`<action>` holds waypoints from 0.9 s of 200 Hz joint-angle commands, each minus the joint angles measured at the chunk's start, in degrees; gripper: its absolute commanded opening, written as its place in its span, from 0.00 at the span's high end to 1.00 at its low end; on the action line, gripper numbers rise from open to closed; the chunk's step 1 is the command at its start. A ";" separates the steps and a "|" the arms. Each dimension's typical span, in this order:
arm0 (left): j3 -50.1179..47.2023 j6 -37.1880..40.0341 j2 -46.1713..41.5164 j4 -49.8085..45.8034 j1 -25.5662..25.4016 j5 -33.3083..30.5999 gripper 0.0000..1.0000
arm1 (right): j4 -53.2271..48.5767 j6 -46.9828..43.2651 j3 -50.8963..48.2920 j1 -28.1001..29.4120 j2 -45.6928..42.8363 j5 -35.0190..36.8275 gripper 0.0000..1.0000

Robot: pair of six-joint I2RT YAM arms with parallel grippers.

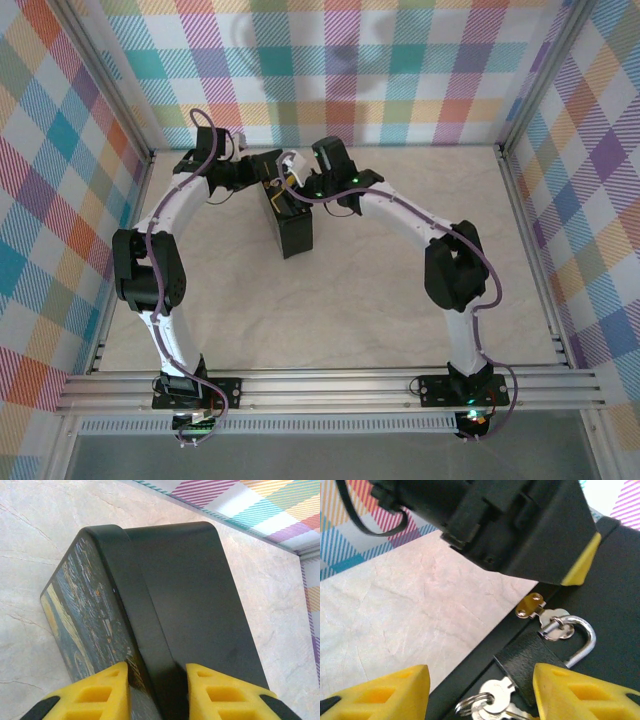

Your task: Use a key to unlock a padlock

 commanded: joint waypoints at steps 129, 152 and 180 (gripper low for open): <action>0.52 0.84 2.17 -8.47 0.27 1.10 0.72 | -30.37 11.81 27.41 6.51 8.64 24.53 0.49; 0.09 0.81 1.90 -8.14 0.35 1.52 0.72 | -31.20 11.77 29.47 6.88 10.39 25.36 0.48; -0.61 0.41 1.71 -7.46 0.25 2.29 0.72 | -31.78 12.32 31.15 6.96 12.51 26.24 0.47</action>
